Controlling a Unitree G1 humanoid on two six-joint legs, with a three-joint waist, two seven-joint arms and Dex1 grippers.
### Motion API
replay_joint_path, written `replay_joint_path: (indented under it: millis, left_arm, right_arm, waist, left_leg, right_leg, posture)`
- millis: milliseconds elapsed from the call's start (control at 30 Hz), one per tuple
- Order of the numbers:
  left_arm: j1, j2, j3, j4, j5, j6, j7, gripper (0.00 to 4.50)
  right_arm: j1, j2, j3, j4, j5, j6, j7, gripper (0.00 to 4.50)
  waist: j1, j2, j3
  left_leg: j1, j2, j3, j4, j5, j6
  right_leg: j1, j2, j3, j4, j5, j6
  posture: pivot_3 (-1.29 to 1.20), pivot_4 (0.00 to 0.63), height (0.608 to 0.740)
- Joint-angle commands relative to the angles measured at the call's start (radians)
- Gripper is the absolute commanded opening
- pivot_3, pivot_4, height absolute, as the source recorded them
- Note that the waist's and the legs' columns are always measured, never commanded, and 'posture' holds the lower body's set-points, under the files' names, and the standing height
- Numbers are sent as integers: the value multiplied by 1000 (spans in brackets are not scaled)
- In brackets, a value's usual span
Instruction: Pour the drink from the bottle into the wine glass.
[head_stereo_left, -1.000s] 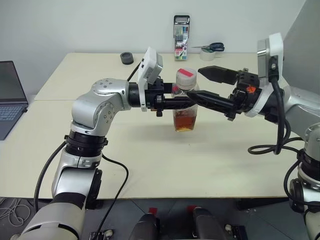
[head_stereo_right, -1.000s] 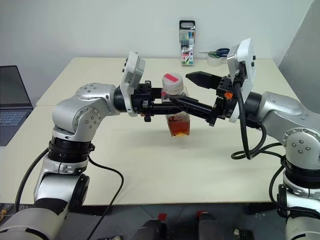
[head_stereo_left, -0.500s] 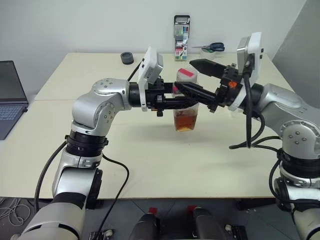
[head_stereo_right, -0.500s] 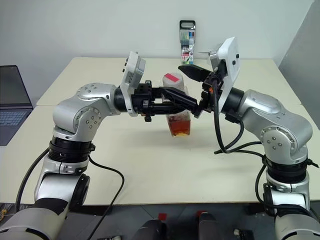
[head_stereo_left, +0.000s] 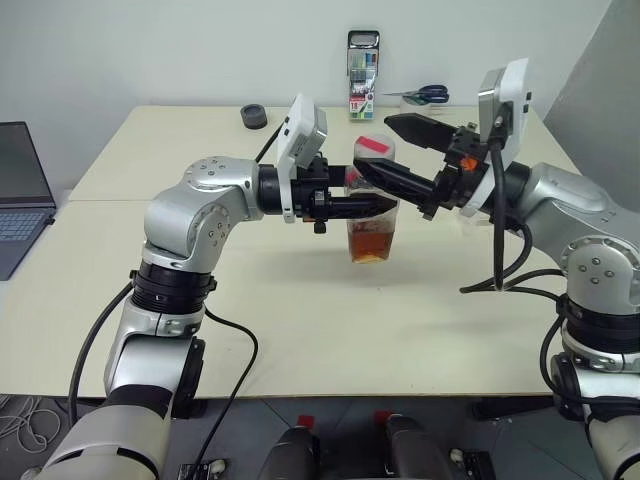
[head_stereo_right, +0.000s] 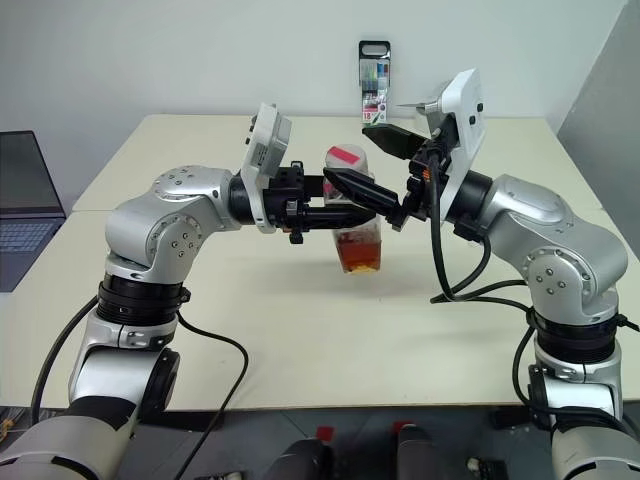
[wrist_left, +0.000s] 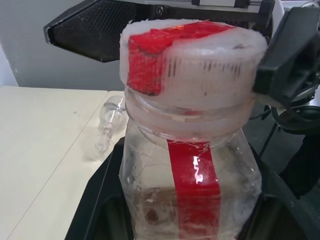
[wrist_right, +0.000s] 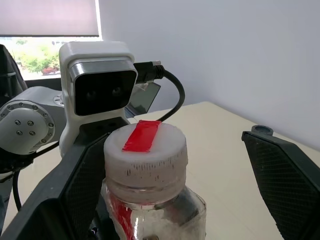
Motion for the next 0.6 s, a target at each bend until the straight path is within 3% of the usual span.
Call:
replay_joint_path:
  millis: [33,600]
  left_arm:
    - [-7,7,25,-51,-15,-15,-3,1974]
    - [-9,6,25,-50,-14,-18,-4,1974]
  right_arm:
    - [-2,-29,-53,-23,8,1,1,4466]
    - [12,-47,-81,-64,110,48,17,4466]
  waist:
    - [0,0,0]
    - [0,0,0]
  left_leg:
    - [0,0,0,0,0,0]
    - [0,0,0,0,0,0]
  right_leg:
    - [0,0,0,0,0,0]
    - [0,0,0,0,0,0]
  posture:
    - [0,150,740]
    - [0,150,740]
